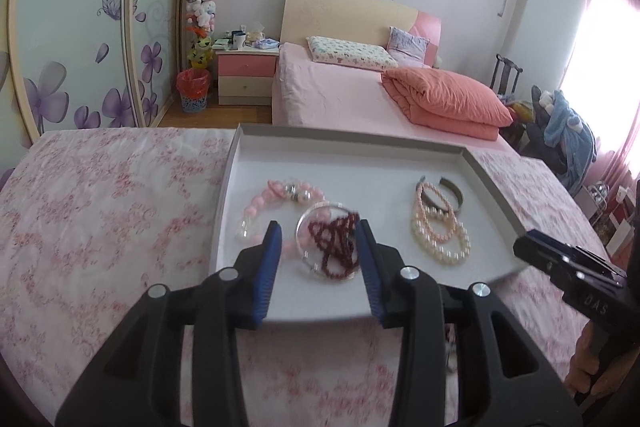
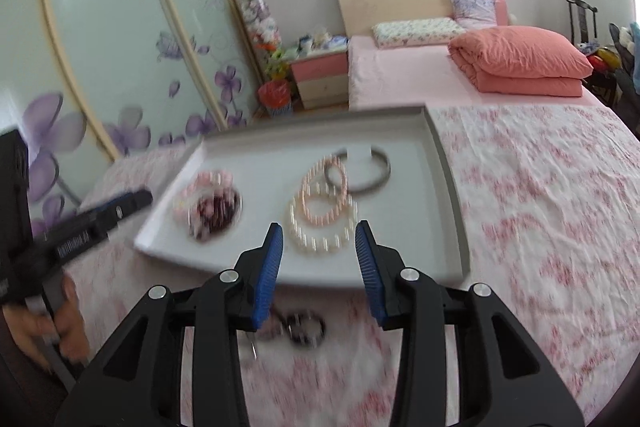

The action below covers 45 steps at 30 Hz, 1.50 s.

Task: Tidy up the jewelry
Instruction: 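Open both tools to release the dark red bracelet and earring in the tray, then grasp the silver ring with the left tool while the right tool grasps the black bracelet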

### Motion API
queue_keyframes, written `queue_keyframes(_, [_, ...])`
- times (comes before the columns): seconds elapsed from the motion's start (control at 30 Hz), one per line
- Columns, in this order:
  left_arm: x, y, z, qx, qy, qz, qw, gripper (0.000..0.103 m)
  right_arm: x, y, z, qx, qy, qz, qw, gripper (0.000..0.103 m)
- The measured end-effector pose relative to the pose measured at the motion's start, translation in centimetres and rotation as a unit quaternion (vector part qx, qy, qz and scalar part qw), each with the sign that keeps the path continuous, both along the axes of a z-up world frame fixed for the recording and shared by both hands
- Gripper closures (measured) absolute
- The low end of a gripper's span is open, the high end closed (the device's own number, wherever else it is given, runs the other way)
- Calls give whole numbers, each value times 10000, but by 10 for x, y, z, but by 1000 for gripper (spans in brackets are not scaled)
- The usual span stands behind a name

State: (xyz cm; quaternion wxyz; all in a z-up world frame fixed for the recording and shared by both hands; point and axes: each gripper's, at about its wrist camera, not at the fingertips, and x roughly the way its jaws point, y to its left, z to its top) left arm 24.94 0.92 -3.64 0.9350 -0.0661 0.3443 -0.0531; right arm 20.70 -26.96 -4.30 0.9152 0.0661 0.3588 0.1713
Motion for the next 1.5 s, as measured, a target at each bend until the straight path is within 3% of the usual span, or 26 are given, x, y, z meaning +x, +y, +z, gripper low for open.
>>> queue_keyframes(0.13, [-15, -4, -6, 117, 69, -143, 9998, 60, -10, 3, -19, -260, 376, 186, 9988, 71])
queue_keyframes(0.3, [-27, -13, -10, 209, 147, -319, 9992, 57, -5, 10, -36, -198, 782, 237, 9965, 75])
queue_keyframes(0.43, [-33, -18, -11, 231, 177, -393, 9988, 54, -7, 17, -39, -297, 784, 306, 9960, 82])
queue_keyframes(0.5, [-35, -20, -11, 234, 188, -431, 9986, 53, -11, 23, -41, -509, 777, 358, 9950, 91])
queue_keyframes(0.67, [-42, -29, -14, 242, 218, -575, 9978, 49, -19, 19, -41, -844, 626, 179, 9943, 91])
queue_keyframes(0.93, [-51, -64, -23, 371, 353, -1161, 9919, 42, -9, -38, -42, -746, 703, -1126, 9883, 91])
queue_keyframes(1.13, [-55, -96, -38, 568, 534, -1499, 9856, 38, -12, -44, -44, -693, 706, -1103, 9890, 91])
queue_keyframes(1.33, [-50, -117, -54, 912, 763, -1445, 9823, 38, -15, -44, -44, -592, 720, -1094, 9896, 91])
queue_keyframes(1.5, [-42, -129, -64, 1101, 896, -1312, 9811, 47, -15, -45, -45, -570, 726, -1084, 9898, 91])
